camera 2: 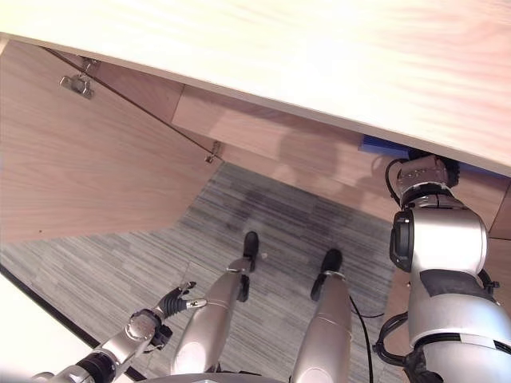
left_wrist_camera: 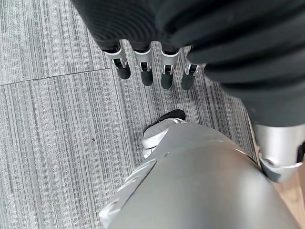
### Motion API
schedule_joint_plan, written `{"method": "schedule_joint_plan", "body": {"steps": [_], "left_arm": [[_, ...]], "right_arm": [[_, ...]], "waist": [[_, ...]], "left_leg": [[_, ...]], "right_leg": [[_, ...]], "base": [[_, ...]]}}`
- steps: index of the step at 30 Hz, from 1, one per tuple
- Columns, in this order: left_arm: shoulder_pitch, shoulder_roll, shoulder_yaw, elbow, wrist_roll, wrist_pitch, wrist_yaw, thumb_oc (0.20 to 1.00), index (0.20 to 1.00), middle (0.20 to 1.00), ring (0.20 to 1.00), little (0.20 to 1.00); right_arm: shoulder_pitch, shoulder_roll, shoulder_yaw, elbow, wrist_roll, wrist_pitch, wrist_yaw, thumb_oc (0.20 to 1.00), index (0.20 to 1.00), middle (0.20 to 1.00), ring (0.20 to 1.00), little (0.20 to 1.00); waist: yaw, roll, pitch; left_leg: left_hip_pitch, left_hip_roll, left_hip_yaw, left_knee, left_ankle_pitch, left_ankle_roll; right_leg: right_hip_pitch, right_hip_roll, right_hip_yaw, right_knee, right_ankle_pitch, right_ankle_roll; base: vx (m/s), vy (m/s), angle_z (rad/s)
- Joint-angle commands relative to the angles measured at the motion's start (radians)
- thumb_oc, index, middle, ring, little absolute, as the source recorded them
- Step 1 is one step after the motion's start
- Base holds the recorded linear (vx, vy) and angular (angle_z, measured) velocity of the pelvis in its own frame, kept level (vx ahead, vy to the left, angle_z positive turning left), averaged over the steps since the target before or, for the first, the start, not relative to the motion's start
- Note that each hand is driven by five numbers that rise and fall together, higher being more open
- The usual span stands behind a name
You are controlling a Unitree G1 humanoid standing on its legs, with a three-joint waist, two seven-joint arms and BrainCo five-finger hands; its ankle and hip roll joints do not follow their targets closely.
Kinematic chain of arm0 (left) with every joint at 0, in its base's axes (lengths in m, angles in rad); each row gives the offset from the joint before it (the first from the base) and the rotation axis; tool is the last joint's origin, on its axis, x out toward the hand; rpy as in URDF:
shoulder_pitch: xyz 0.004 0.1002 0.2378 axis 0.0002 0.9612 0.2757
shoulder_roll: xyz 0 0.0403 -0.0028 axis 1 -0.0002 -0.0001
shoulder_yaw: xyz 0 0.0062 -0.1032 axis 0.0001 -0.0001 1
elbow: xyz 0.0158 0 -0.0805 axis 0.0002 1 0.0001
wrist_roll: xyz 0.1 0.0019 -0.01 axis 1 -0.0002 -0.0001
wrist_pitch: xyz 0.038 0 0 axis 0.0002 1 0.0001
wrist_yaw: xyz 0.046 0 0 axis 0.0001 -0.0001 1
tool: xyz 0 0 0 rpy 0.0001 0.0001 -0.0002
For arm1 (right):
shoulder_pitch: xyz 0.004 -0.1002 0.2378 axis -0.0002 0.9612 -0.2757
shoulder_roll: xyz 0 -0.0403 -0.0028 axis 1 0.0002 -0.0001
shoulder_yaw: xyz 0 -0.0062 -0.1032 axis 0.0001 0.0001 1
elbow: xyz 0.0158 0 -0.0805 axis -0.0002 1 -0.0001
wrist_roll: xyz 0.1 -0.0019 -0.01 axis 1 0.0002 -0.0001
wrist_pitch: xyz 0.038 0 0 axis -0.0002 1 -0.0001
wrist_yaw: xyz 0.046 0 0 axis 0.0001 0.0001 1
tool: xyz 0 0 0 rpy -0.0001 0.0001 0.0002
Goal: Put the empty folder in the office cabinet
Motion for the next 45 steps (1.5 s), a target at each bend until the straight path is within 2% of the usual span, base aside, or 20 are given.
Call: {"method": "schedule_joint_plan", "body": {"steps": [1,5,8,14,19,31,33,36,39,42,45], "left_arm": [[-0.025,0.001,-0.007,0.024,-0.017,-0.002,-0.001,1.0,1.0,1.0,1.0,1.0],[-0.023,0.007,0.004,0.021,-0.028,-0.006,-0.014,1.0,1.0,1.0,1.0,1.0],[-0.004,0.028,0.022,0.016,-0.041,-0.007,-0.032,1.0,1.0,1.0,1.0,1.0],[0.023,0.041,0.028,0.009,-0.025,-0.008,-0.052,1.0,1.0,1.0,1.0,1.0],[0.055,0.06,0.037,-0.022,-0.033,-0.012,-0.074,1.0,1.0,1.0,1.0,1.0],[0.057,0.067,0.037,-0.034,-0.038,-0.01,-0.096,1.0,1.0,1.0,1.0,1.0],[0.057,0.065,0.042,-0.035,-0.039,-0.01,-0.098,1.0,1.0,1.0,1.0,1.0],[0.045,0.043,0.073,-0.027,-0.05,-0.011,-0.104,1.0,1.0,1.0,1.0,1.0],[0.039,0.02,0.102,-0.026,-0.045,-0.015,-0.12,1.0,1.0,1.0,1.0,1.0],[0.044,0.005,0.138,-0.005,-0.03,-0.016,-0.117,1.0,1.0,1.0,1.0,1.0],[0.034,-0.023,0.192,0.018,-0.059,-0.005,-0.113,1.0,1.0,1.0,1.0,1.0]], "right_arm": [[0.016,-0.023,-0.023,-0.009,0.025,0.01,0.011,1.0,1.0,1.0,1.0,1.0],[-0.034,-0.05,0.041,-0.033,-0.008,0.045,0.076,1.0,1.0,1.0,1.0,1.0],[-0.095,-0.117,0.123,-0.06,-0.054,0.071,0.146,1.0,1.0,1.0,1.0,1.0],[-0.167,-0.2,0.191,-0.076,-0.079,0.069,0.177,1.0,1.0,1.0,1.0,1.0],[-0.228,-0.277,0.26,-0.119,-0.117,0.039,0.197,1.0,1.0,1.0,1.0,1.0],[-0.134,-0.242,0.215,-0.093,-0.109,0.063,0.247,1.0,1.0,1.0,1.0,1.0],[-0.091,-0.22,0.187,-0.106,-0.09,0.052,0.255,1.0,1.0,1.0,1.0,1.0],[0.068,-0.11,0.104,-0.228,-0.051,-0.016,0.295,1.0,1.0,1.0,1.0,1.0],[0.254,0.023,-0.001,-0.367,-0.018,-0.114,0.346,1.0,1.0,1.0,1.0,1.0],[0.416,0.149,-0.08,-0.442,-0.013,-0.157,0.367,1.0,1.0,1.0,1.0,1.0],[0.59,0.29,-0.077,-0.54,-0.068,-0.155,0.384,1.0,1.0,1.0,1.0,1.0]], "waist": [[0.024,0.037,0.062],[0.027,0.037,0.062],[0.035,0.033,0.062],[0.042,0.035,0.063],[0.047,0.031,0.06],[0.044,0.027,0.066],[0.044,0.028,0.068],[0.04,0.02,0.071],[0.028,0.016,0.07],[0.013,0.002,0.059],[-0.017,-0.028,0.045]], "left_leg": [[0.076,0.044,-0.031,0.06,-0.206,-0.016],[0.073,0.043,-0.028,0.054,-0.198,-0.015],[0.072,0.042,-0.026,0.053,-0.195,-0.014],[0.071,0.042,-0.026,0.047,-0.191,-0.016],[0.082,0.041,-0.028,0.031,-0.184,-0.017],[0.1,0.044,-0.03,0.015,-0.18,-0.017],[0.105,0.045,-0.031,0.014,-0.18,-0.018],[0.128,0.048,-0.029,-0.018,-0.169,-0.019],[0.161,0.047,-0.027,-0.066,-0.152,-0.019],[0.197,0.052,-0.023,-0.104,-0.143,-0.017],[0.236,0.06,-0.014,-0.135,-0.125,-0.016]], "right_leg": [[0.073,0.01,0.01,-0.08,-0.036,0.087],[0.068,0.008,0.012,-0.085,-0.027,0.087],[0.067,0.005,0.014,-0.084,-0.023,0.087],[0.063,0.001,0.015,-0.088,-0.015,0.09],[0.078,0.001,0.01,-0.108,-0.007,0.094],[0.101,0.007,0.003,-0.13,0.0,0.096],[0.107,0.007,0.002,-0.134,0.002,0.097],[0.132,0.014,0.0,-0.166,0.013,0.101],[0.164,0.022,-0.005,-0.222,0.04,0.109],[0.209,0.025,-0.008,-0.281,0.065,0.116],[0.258,0.022,-0.005,-0.339,0.105,0.121]], "base": [[0.0,0.0,0.0],[0.0,0.0,0.0],[0.0,0.0,0.0],[0.0,0.0,0.0],[0.0,0.0,0.0],[0.0,0.0,0.0],[0.0,0.0,0.0],[0.0,0.004,-0.02],[0.01,0.024,-0.09],[0.02,0.026,-0.11],[0.02,0.03,-0.05]]}}
